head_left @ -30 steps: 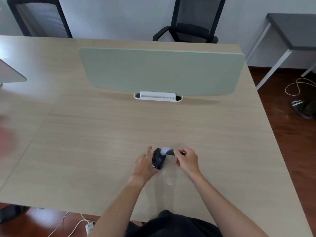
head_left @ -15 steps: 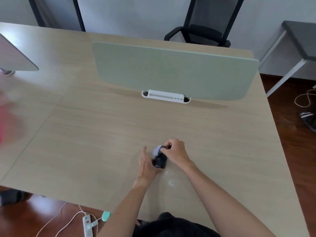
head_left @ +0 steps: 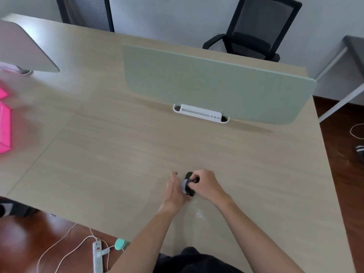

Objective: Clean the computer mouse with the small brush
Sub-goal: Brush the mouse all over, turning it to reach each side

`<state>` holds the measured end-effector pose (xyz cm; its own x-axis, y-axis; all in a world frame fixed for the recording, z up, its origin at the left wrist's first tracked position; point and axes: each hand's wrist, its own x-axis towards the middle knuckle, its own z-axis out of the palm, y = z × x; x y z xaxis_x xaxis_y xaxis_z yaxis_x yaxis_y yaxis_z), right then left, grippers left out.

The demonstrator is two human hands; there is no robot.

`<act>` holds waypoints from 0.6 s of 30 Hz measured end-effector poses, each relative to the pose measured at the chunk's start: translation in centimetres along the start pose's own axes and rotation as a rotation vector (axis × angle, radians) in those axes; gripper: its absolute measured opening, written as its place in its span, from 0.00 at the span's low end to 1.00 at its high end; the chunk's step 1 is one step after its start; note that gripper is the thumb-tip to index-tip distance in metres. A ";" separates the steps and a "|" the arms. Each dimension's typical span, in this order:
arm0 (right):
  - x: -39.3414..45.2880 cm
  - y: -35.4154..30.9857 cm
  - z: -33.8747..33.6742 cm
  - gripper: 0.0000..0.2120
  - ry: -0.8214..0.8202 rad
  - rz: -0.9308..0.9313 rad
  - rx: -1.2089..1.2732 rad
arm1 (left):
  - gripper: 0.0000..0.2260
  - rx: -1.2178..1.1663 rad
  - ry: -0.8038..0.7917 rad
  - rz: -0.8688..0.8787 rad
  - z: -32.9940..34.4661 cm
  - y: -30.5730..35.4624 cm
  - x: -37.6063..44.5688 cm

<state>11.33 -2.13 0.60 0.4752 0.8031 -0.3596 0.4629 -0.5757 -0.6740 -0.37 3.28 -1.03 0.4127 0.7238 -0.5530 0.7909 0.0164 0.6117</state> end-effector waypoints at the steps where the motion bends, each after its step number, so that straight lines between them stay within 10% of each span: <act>1: 0.0 0.3 -0.2 0.02 0.073 0.052 0.083 | 0.41 0.024 0.002 0.008 0.1 0.1 0.0; 6: 0.1 1.0 -1.0 0.09 0.247 0.250 0.336 | 0.26 0.186 0.067 0.117 1.2 0.3 0.0; 14: -1.4 1.7 -2.2 0.09 0.081 0.374 0.306 | 0.25 0.120 0.073 0.144 1.4 0.2 0.5; 18: -1.3 1.5 -2.3 0.09 0.264 0.402 0.455 | 0.29 0.122 0.063 0.128 1.4 0.0 0.3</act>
<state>13.09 -4.41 1.53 0.7394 0.4412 -0.5085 -0.1236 -0.6536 -0.7467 0.41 2.57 -1.96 0.4878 0.7561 -0.4363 0.7840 -0.1598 0.5998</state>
